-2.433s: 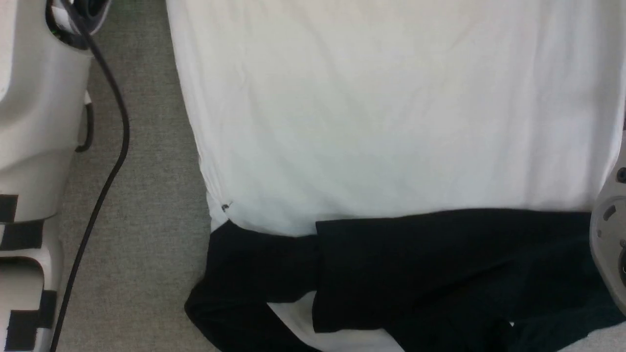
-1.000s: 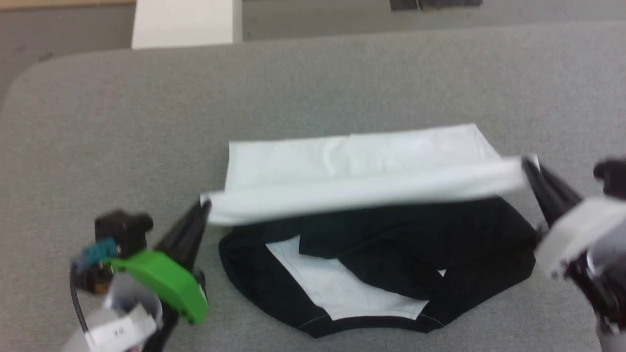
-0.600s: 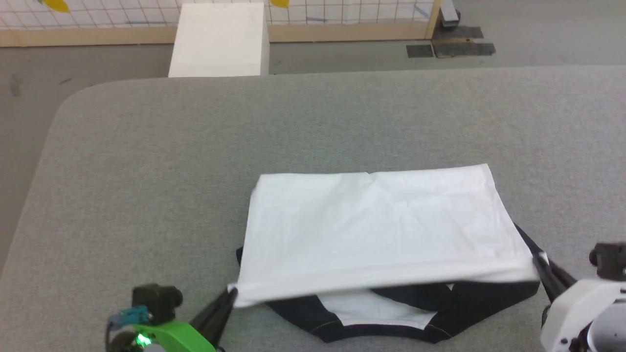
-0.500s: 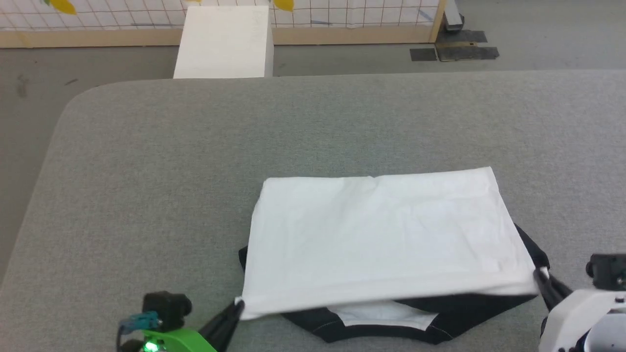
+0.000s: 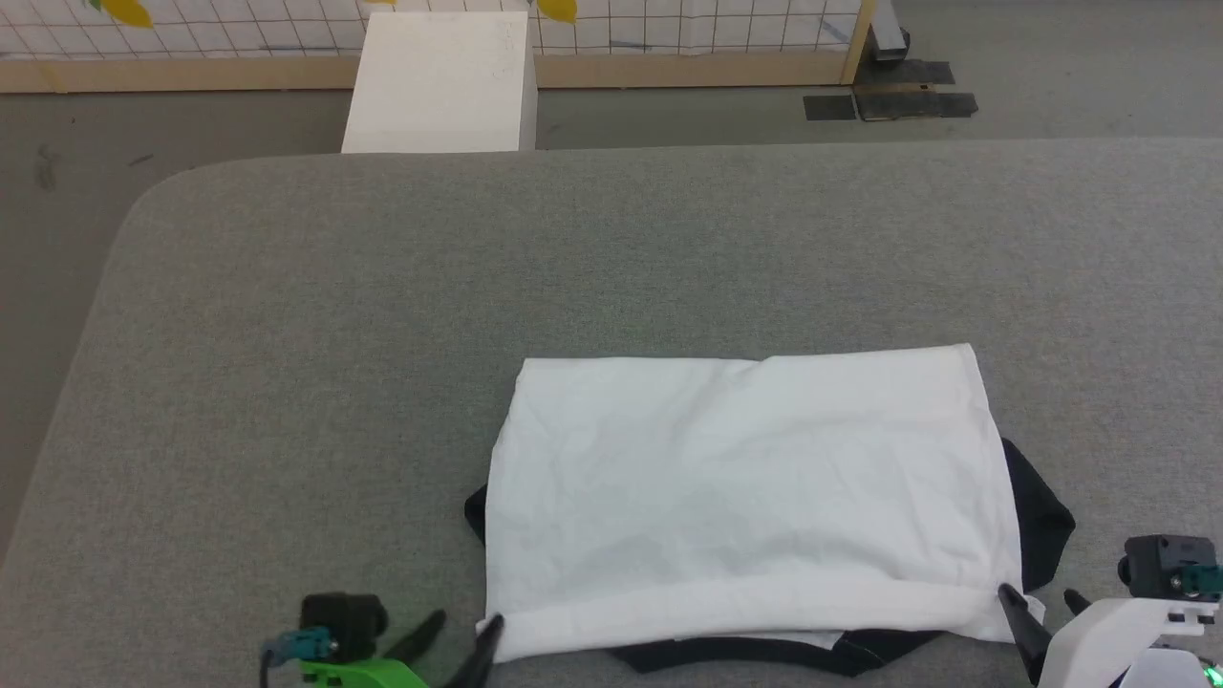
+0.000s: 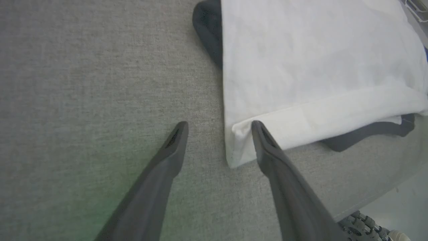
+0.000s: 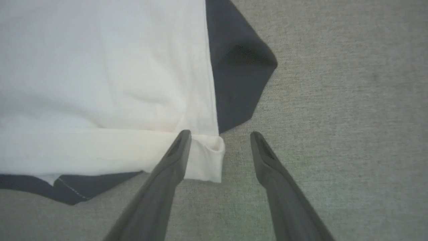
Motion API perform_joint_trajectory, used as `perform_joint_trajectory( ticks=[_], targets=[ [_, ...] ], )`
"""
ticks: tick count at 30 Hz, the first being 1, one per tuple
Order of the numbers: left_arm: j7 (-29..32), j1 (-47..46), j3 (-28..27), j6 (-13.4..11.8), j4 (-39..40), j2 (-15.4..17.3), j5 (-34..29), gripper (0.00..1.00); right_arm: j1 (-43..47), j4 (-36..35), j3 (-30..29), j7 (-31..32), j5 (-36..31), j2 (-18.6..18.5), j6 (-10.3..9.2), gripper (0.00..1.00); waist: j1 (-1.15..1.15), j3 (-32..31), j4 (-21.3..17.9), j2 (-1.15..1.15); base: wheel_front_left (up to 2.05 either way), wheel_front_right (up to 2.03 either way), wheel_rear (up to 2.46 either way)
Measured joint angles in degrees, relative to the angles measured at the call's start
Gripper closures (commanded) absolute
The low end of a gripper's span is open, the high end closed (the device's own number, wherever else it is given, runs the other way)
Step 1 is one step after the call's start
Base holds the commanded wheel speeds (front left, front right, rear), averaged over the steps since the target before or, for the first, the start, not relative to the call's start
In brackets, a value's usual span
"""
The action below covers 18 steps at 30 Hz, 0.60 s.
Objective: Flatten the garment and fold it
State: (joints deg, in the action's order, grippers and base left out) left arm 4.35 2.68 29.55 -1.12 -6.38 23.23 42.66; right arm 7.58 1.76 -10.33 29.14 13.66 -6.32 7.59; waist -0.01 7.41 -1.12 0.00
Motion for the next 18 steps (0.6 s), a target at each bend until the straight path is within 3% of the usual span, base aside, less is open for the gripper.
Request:
perform_joint_trajectory(
  ticks=[7,10,15,16,18],
  targets=[
    [-12.04,-1.81,-5.12,-1.48,-1.4,-1.46,-1.37,0.0,-0.18,-6.41,-2.55,-1.55,1.99,1.46,-0.01,0.0,0.0,-0.9,0.13,0.0,0.0,0.0,0.0],
    [-18.26,-4.64,-9.32,-3.91,-1.21,-3.52,-3.99,0.0,-2.44,-8.13,-5.53,-4.19,2.99,2.41,-0.01,0.0,0.0,-1.3,0.24,0.0,0.0,0.0,0.0],
    [-18.93,-8.24,-15.97,-5.6,0.91,-7.24,-10.46,0.0,-7.0,-4.78,-7.13,-5.73,5.83,2.82,-0.01,0.0,0.0,-0.81,0.59,0.0,0.0,0.0,0.0],
    [-19.06,-9.18,-19.86,-5.47,2.25,-9.91,-15.24,0.0,-10.34,-0.34,-7.73,-5.79,7.78,2.91,-0.01,0.0,0.0,-0.28,0.56,0.0,0.0,0.0,0.0],
    [-19.07,-9.18,-21.95,-4.67,2.65,-11.57,-18.05,0.0,-12.72,3.44,-7.7,-4.99,8.78,2.89,-0.01,0.0,0.0,0.11,0.46,0.0,0.0,0.0,0.0]
  ],
)
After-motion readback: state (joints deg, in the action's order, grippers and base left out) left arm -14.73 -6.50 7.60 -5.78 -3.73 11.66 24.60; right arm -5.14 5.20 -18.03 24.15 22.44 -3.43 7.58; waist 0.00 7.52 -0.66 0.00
